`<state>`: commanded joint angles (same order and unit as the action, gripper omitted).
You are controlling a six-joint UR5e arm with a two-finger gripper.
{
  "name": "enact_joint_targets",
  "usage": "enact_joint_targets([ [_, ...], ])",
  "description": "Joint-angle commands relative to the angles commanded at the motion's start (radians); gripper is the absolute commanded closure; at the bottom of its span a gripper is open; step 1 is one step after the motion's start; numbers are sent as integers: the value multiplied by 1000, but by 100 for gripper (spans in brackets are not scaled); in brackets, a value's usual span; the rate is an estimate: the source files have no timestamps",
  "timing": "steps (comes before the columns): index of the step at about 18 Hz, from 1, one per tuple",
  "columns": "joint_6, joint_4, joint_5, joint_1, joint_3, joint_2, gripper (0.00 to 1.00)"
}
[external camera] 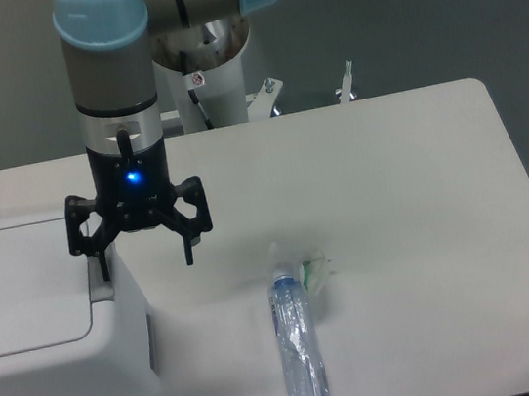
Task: Open the trash can
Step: 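Press down on the trash can lid with the gripper to pop it open, then lift the gripper up and away from the opened trash can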
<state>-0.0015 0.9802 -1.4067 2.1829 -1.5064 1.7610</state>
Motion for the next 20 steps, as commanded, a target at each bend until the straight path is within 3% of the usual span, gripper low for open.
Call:
enact_joint_targets([
  [17, 0, -2, -2, 0, 0, 5, 0],
  [20, 0, -2, 0, 5, 38, -2, 0],
])
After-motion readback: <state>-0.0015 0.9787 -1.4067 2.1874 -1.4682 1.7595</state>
